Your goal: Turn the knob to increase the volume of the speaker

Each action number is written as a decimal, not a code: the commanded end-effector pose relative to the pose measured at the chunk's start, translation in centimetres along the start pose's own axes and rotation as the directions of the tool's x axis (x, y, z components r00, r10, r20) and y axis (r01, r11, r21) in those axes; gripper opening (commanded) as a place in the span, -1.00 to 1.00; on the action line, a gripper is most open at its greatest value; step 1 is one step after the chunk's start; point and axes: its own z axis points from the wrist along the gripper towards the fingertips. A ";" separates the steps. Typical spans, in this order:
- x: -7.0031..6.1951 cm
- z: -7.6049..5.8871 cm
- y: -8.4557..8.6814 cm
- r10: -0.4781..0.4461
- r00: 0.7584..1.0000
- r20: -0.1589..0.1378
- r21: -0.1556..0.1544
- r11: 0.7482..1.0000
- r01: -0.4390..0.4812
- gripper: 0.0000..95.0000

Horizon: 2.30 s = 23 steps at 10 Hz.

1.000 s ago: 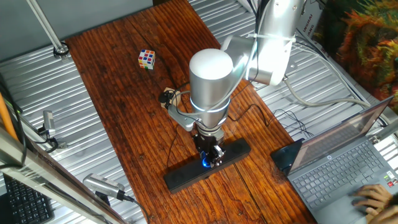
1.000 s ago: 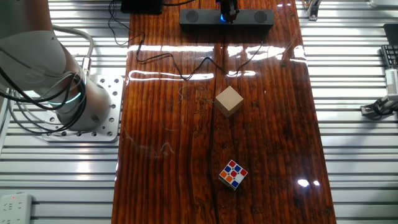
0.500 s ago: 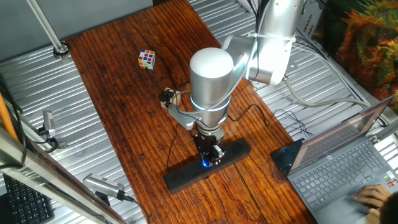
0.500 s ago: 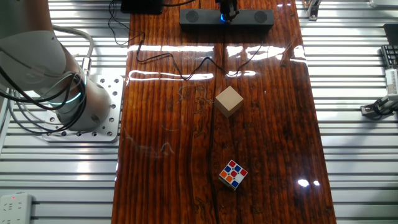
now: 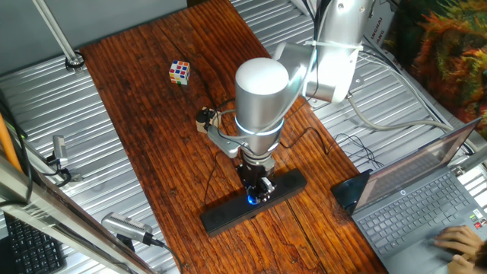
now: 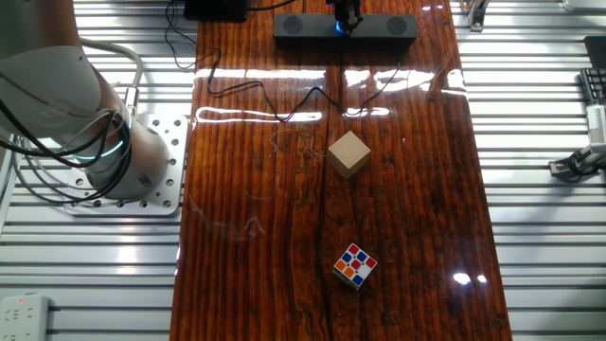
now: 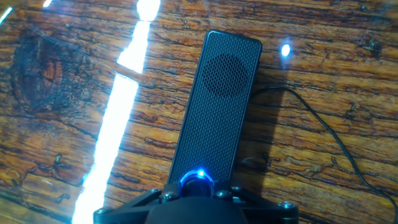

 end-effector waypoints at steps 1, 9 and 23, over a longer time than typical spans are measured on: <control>0.0 0.0 0.0 0.022 1.000 0.005 0.013 1.000 -0.022 -1.00; 0.0 0.0 0.0 0.082 0.997 0.010 0.072 0.994 -0.082 -1.00; 0.0 0.0 0.0 0.222 0.974 0.042 0.079 0.971 -0.225 -1.00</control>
